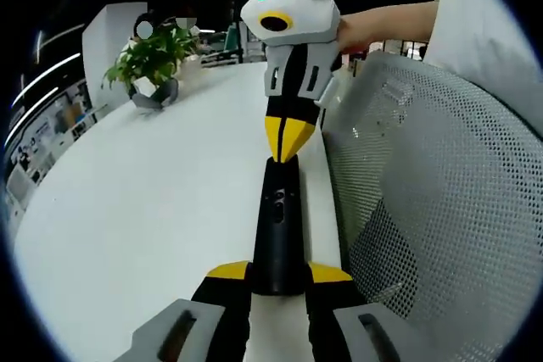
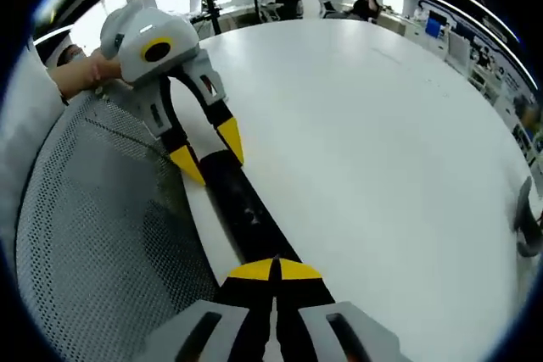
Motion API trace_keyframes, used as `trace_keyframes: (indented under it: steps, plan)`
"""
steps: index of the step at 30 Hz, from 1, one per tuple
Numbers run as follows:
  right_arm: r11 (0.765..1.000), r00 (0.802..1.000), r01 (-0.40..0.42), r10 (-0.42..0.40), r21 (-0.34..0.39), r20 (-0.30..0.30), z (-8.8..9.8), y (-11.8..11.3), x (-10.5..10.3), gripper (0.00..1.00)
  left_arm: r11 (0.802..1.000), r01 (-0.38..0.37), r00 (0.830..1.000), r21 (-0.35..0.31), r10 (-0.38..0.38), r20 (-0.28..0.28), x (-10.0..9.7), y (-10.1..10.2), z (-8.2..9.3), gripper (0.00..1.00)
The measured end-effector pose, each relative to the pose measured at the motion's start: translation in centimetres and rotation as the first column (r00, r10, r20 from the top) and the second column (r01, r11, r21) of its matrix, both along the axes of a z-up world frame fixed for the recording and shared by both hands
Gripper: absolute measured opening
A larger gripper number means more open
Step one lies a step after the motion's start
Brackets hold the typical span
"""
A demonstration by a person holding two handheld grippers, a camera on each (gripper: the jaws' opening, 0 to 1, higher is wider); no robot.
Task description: Press the specified remote control buttons in sequence, fully releasing each button before pressing the next.
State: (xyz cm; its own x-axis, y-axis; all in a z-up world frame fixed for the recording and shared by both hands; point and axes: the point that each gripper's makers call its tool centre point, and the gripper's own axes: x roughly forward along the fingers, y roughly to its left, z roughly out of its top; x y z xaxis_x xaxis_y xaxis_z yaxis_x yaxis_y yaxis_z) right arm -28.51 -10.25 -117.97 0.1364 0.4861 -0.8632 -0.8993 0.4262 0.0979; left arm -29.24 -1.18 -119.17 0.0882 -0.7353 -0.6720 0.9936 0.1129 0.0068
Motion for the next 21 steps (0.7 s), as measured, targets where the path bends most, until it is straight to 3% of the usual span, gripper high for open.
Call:
trace_keyframes:
  steps: [4,10,15,21]
  plan:
    - [0.998,1.000,-0.021,0.022,-0.058,0.020,-0.1,-1.0,0.1,0.00,1.000,-0.002,1.000,0.006,0.002,-0.003,-0.1,-0.1,0.1,0.24]
    - [0.998,1.000,-0.022,0.022,-0.056,0.007,-0.2,-1.7,-0.4,0.00,1.000,-0.018,1.000,0.025,0.018,-0.026,-0.2,-0.3,0.1,0.25]
    - [0.997,0.999,-0.035,0.037,-0.066,0.016,-0.3,-1.6,-0.4,0.00,0.999,0.024,1.000,0.032,-0.024,-0.011,-0.9,-0.7,0.2,0.25]
    - [0.995,0.998,-0.060,0.062,-0.074,0.025,-0.3,-1.4,-0.2,0.00,0.999,0.020,1.000,0.026,-0.020,-0.016,-0.7,-0.7,0.0,0.24]
